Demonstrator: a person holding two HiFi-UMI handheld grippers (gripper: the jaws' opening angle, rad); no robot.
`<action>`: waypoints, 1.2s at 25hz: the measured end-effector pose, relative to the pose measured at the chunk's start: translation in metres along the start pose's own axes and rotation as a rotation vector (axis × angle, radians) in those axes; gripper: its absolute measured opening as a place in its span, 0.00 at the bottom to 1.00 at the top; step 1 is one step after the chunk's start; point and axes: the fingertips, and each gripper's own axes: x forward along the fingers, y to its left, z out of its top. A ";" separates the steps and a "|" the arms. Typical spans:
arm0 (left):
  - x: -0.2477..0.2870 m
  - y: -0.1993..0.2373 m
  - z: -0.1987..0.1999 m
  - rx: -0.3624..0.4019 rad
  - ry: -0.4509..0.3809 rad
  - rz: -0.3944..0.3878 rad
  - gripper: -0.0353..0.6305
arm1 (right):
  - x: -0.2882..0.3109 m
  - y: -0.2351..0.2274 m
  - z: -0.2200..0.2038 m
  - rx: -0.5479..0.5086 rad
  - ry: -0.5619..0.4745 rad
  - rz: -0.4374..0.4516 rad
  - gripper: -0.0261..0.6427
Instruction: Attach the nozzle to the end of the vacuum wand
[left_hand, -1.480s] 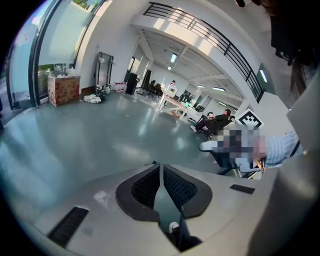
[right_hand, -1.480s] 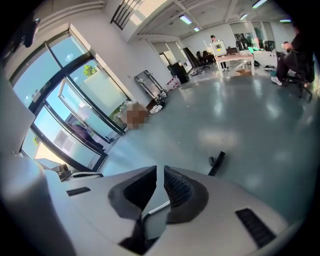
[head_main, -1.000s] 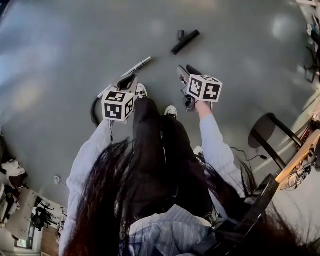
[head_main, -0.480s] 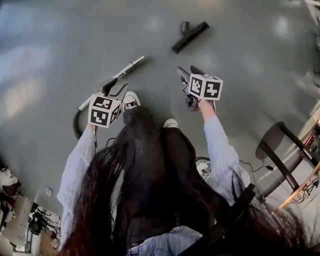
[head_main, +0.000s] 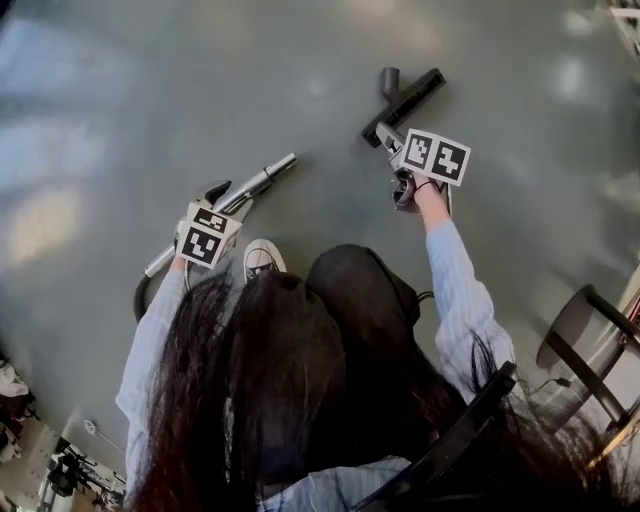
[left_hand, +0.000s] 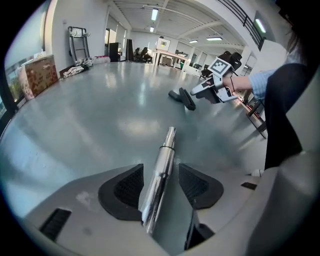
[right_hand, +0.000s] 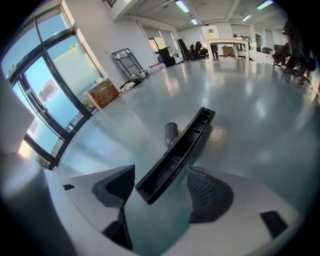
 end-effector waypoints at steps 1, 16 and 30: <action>0.009 0.004 -0.005 0.018 0.009 -0.003 0.35 | 0.010 -0.007 0.006 0.015 -0.021 -0.012 0.50; 0.058 -0.005 -0.043 0.101 0.056 0.028 0.36 | 0.084 -0.048 0.003 0.143 0.078 -0.211 0.50; 0.079 0.008 -0.074 0.176 0.133 0.062 0.36 | 0.092 -0.051 -0.006 -0.310 0.165 -0.129 0.47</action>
